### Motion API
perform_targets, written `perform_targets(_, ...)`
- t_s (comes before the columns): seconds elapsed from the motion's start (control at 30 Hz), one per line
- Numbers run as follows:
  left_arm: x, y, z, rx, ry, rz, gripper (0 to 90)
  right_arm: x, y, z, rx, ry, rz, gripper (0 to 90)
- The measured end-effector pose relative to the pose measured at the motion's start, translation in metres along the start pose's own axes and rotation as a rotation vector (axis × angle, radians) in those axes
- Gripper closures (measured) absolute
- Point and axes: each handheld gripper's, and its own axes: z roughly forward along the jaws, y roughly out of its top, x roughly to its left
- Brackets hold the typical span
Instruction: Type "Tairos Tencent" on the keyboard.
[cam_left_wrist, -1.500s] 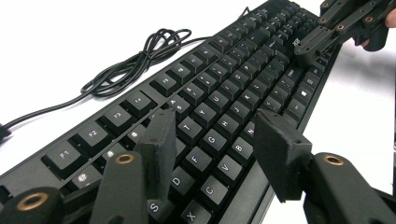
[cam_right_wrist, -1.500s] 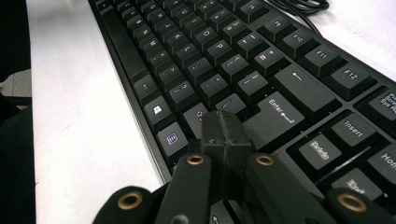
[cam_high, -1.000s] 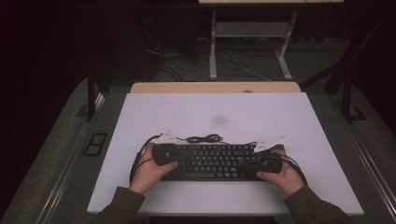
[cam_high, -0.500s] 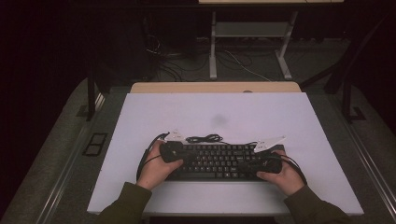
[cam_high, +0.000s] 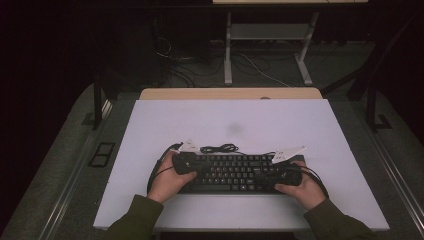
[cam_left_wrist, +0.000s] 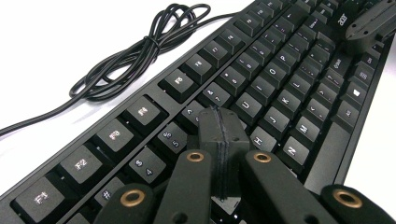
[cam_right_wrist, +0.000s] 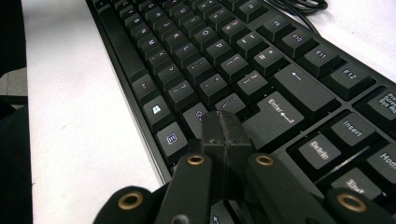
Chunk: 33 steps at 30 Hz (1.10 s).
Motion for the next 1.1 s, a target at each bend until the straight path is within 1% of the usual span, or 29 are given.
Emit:
perform_targets(0.03,0.0,0.0,-0.001,-0.012,-0.004,-0.001,89.5,0.0,0.0,0.0,-0.001,0.0,0.0,89.8)
perform_targets(0.1,-0.001,0.001,-0.003,-0.016,0.0,-0.004,89.5,0.0,0.0,0.0,0.0,0.0,0.0,89.7)
perform_targets(0.27,-0.001,0.002,-0.007,-0.041,-0.01,-0.008,89.0,0.0,0.0,0.0,-0.001,0.0,0.002,89.7)
perform_targets(0.4,-0.002,0.001,-0.011,-0.058,-0.012,-0.004,80.5,0.0,0.0,0.0,0.001,0.0,0.001,89.7)
perform_targets(0.43,-0.003,0.0,-0.011,-0.066,-0.013,-0.011,78.5,0.0,0.0,0.0,0.0,0.0,0.002,89.7)
perform_targets(0.6,-0.005,-0.002,-0.017,-0.072,-0.021,0.004,66.8,0.0,0.0,0.0,0.0,0.001,0.002,89.7)
perform_targets(0.63,-0.006,-0.003,-0.019,-0.077,-0.022,0.0,64.3,0.0,0.0,0.0,-0.001,0.001,0.002,89.7)
perform_targets(0.67,-0.006,-0.003,-0.02,-0.075,-0.025,0.009,62.1,0.0,0.0,0.0,0.0,0.001,0.003,89.7)
perform_targets(0.93,-0.005,-0.009,-0.028,-0.087,-0.024,-0.01,57.7,0.0,0.0,0.0,-0.002,0.001,0.003,89.7)
perform_targets(1.1,-0.003,-0.013,-0.032,-0.099,-0.034,-0.008,53.0,0.001,0.002,-0.001,-0.001,-0.006,-0.002,89.6)
